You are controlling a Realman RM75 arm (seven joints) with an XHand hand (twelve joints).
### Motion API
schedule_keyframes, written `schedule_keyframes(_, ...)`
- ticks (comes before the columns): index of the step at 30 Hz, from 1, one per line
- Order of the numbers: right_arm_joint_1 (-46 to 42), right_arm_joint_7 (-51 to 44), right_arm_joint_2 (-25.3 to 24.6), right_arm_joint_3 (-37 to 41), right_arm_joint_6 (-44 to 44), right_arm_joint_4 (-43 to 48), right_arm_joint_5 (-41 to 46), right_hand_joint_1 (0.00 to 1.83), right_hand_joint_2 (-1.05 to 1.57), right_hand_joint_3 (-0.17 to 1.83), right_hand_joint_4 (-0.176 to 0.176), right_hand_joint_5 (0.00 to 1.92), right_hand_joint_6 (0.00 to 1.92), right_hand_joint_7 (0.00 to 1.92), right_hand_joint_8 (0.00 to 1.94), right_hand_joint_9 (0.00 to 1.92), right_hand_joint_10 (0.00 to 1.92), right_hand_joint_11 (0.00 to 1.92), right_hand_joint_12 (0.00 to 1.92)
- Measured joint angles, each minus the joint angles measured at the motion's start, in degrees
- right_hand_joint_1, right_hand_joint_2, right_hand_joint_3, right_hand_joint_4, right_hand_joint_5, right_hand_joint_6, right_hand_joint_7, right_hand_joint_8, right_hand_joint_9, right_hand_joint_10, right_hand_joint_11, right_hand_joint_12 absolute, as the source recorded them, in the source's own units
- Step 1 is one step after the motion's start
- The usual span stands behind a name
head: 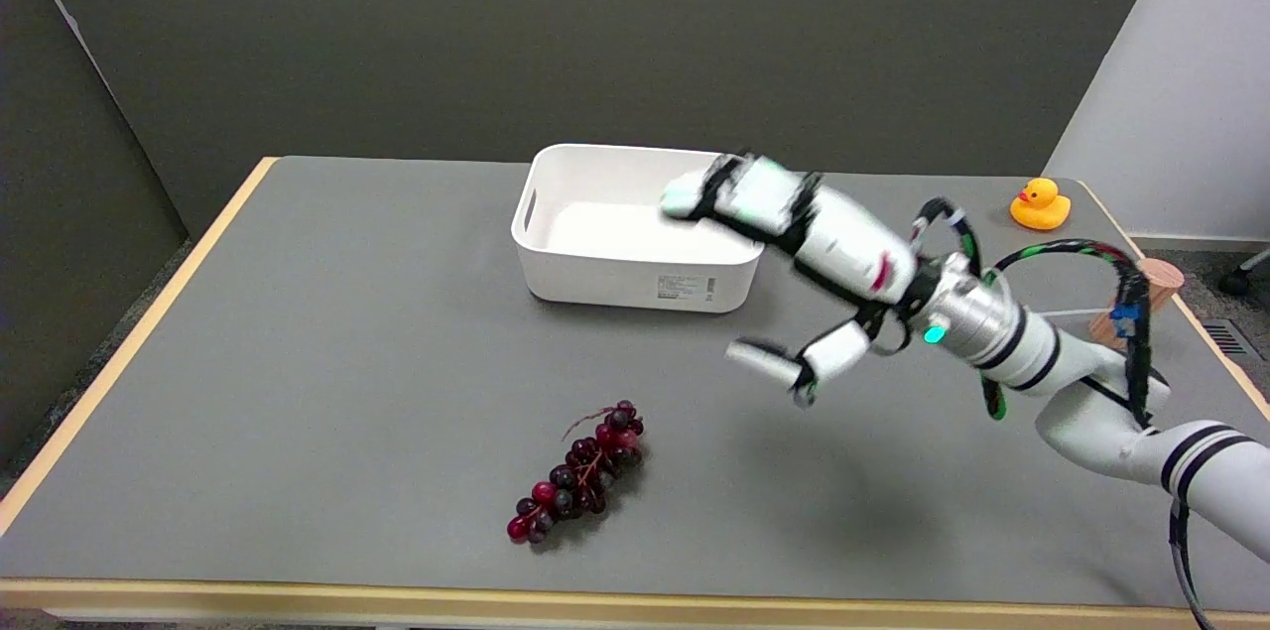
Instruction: Pick up the grape.
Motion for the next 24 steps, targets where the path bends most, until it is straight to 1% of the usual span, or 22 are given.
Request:
schedule_keyframes(2,-0.84,-0.51,-0.20,0.01,-1.39,2.21,-3.03,0.53,0.55,0.91,-0.025,0.13,0.35,0.17,0.27,0.05,0.60,0.00,1.04)
schedule_keyframes(4,-1.71,-1.08,-0.34,0.01,-2.74,4.12,-5.75,0.50,0.53,0.94,-0.028,0.11,0.40,0.14,0.31,0.03,0.61,0.00,1.02)
schedule_keyframes(7,-3.50,-2.30,-0.45,0.01,-5.22,7.60,-10.52,0.47,0.53,0.96,-0.030,0.09,0.41,0.12,0.32,0.02,0.60,0.00,1.00)
schedule_keyframes(13,-6.80,-4.54,-0.55,0.01,-9.11,12.37,-17.85,0.50,0.52,0.95,-0.030,0.08,0.40,0.10,0.31,0.02,0.56,0.00,0.98)
schedule_keyframes(15,-7.68,-5.34,-0.59,0.01,-10.46,13.62,-20.03,0.54,0.53,0.91,-0.030,0.10,0.33,0.12,0.25,0.02,0.53,0.00,0.98)
schedule_keyframes(17,-8.44,-6.00,-0.67,-0.04,-11.81,14.68,-21.86,0.65,0.54,0.98,-0.030,0.05,0.42,0.06,0.34,0.00,0.53,0.01,0.88)
schedule_keyframes(19,-9.11,-6.67,-0.83,-0.19,-13.50,15.70,-23.79,0.67,0.54,0.99,-0.022,0.04,0.40,0.05,0.31,0.00,0.50,0.02,0.87)
schedule_keyframes(24,-10.08,-7.91,-1.76,-0.45,-17.38,17.37,-27.82,0.66,0.54,1.00,-0.013,0.04,0.39,0.05,0.31,0.02,0.52,0.03,0.87)
